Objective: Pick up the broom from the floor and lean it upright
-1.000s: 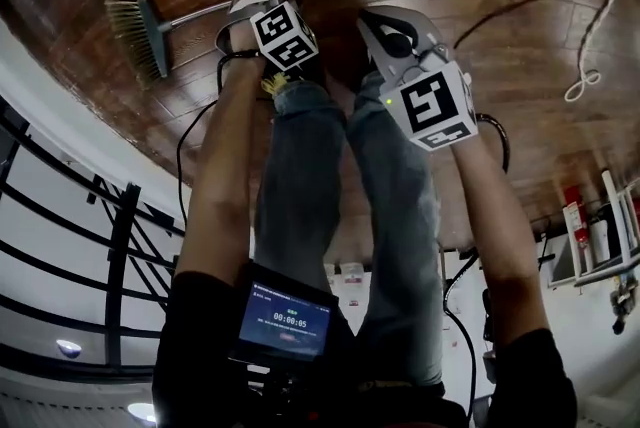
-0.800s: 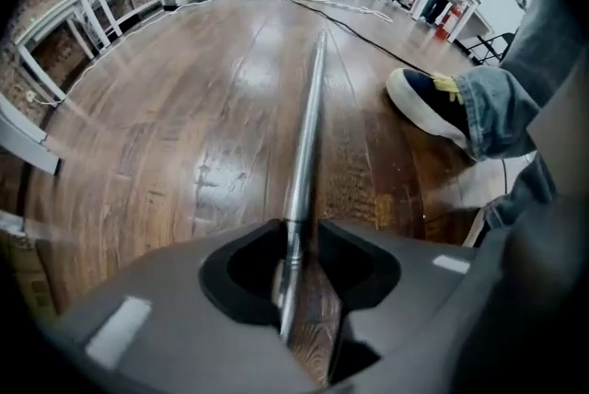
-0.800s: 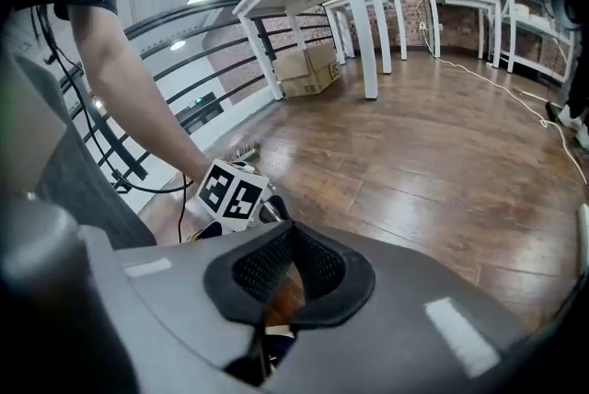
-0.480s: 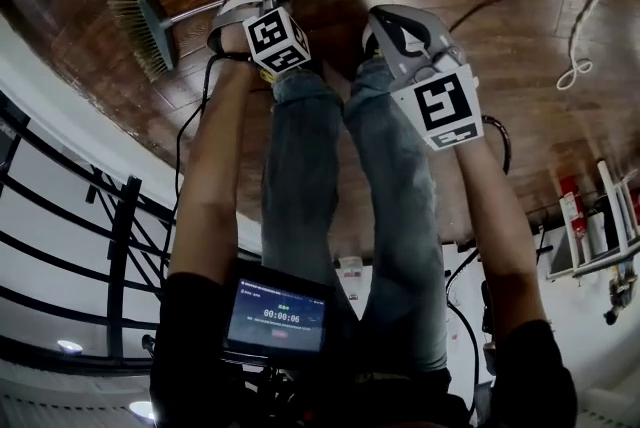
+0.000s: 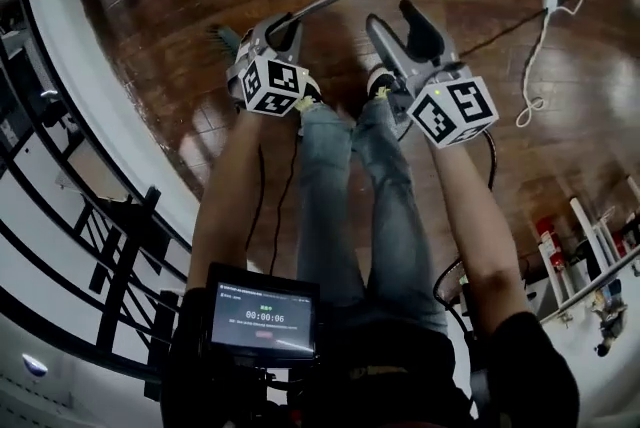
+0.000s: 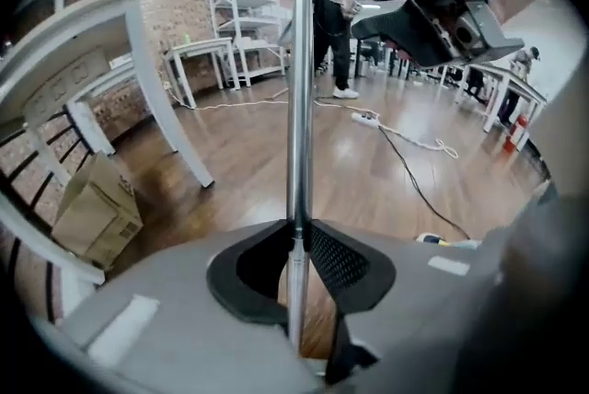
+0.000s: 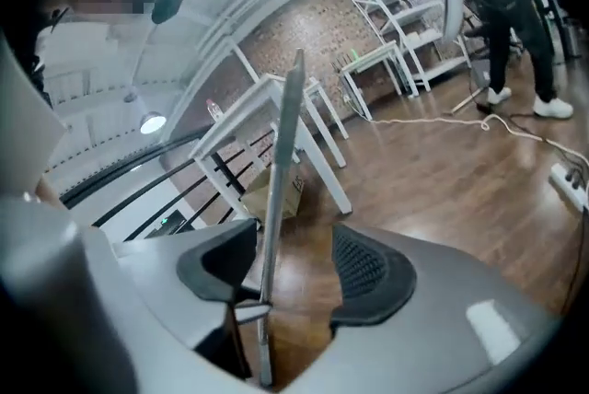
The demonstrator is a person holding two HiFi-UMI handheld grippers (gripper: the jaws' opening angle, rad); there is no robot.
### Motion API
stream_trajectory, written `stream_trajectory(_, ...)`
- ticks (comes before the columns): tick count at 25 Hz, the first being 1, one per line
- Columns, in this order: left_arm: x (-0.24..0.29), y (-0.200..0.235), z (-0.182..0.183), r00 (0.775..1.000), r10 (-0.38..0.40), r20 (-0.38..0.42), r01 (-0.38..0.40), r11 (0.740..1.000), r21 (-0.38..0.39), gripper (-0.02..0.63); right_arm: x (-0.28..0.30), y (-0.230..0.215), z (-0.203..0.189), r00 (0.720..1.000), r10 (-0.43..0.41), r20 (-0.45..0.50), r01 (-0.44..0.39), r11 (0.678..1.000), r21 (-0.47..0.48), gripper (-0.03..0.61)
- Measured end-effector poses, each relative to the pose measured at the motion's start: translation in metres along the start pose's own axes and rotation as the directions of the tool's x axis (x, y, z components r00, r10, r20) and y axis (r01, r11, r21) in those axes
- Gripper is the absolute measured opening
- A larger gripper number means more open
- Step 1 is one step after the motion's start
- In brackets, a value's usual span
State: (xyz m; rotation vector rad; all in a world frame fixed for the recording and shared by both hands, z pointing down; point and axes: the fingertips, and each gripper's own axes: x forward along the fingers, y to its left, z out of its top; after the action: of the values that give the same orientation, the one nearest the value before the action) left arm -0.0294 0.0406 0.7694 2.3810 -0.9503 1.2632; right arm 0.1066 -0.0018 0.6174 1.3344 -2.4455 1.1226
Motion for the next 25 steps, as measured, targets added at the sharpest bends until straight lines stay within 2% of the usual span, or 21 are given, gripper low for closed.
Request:
stream_trajectory(2, -0.016, 0.014, 0.015, 0.999, 0.035, 0.027, -0.034, 0.997, -0.063, 0.094, 0.03, 0.025, 0.042, 0.998, 0.051, 0.028, -0.049, 0.996, -0.077, 0.262)
stream_trajectory(4, -0.031, 0.025, 0.022, 0.997, 0.068, 0.043, -0.062, 0.991, -0.115, 0.094, 0.061, 0.067, 0.065, 0.994, 0.107, -0.009, -0.107, 0.971, -0.213, 0.244)
stream_trajectory(5, -0.039, 0.032, 0.024, 0.995, 0.087, 0.049, -0.079, 0.986, -0.146, 0.095, 0.073, 0.092, 0.072, 0.991, 0.125, -0.039, -0.131, 0.949, -0.288, 0.203)
stream_trajectory(6, -0.048, 0.04, 0.026, 0.992, 0.11, 0.054, -0.098, 0.978, -0.181, 0.095, 0.081, 0.116, 0.078, 0.988, 0.144, -0.061, -0.156, 0.927, -0.342, 0.115)
stream_trajectory(7, -0.058, 0.049, 0.03, 0.989, 0.132, 0.06, -0.117, 0.969, -0.218, 0.097, 0.085, 0.139, 0.085, 0.983, 0.167, -0.071, -0.181, 0.914, -0.364, 0.104)
stream_trajectory(9, -0.08, 0.061, 0.036, 0.984, 0.163, 0.067, -0.138, 0.95, -0.281, 0.097, 0.086, 0.176, 0.096, 0.973, 0.217, -0.074, -0.229, 0.903, -0.363, 0.087)
stream_trajectory(12, -0.116, 0.07, 0.042, 0.981, 0.178, 0.076, -0.14, 0.925, -0.353, 0.097, 0.079, 0.227, 0.105, 0.961, 0.26, -0.095, -0.276, 0.869, -0.411, 0.086)
stream_trajectory(16, -0.151, 0.117, 0.058, 0.968, 0.228, 0.104, -0.169, 0.902, -0.397, 0.097, 0.098, 0.278, 0.138, 0.95, 0.302, -0.084, -0.306, 0.831, -0.464, 0.085)
stream_trajectory(21, -0.172, 0.177, 0.086, 0.952, 0.295, 0.086, -0.23, 0.869, -0.438, 0.095, 0.13, 0.3, 0.191, 0.94, 0.334, -0.074, -0.327, 0.815, -0.478, 0.086)
stream_trajectory(25, -0.167, 0.219, 0.104, 0.949, 0.31, 0.057, -0.253, 0.856, -0.45, 0.095, 0.165, 0.301, 0.223, 0.923, 0.377, -0.077, -0.367, 0.805, -0.467, 0.086)
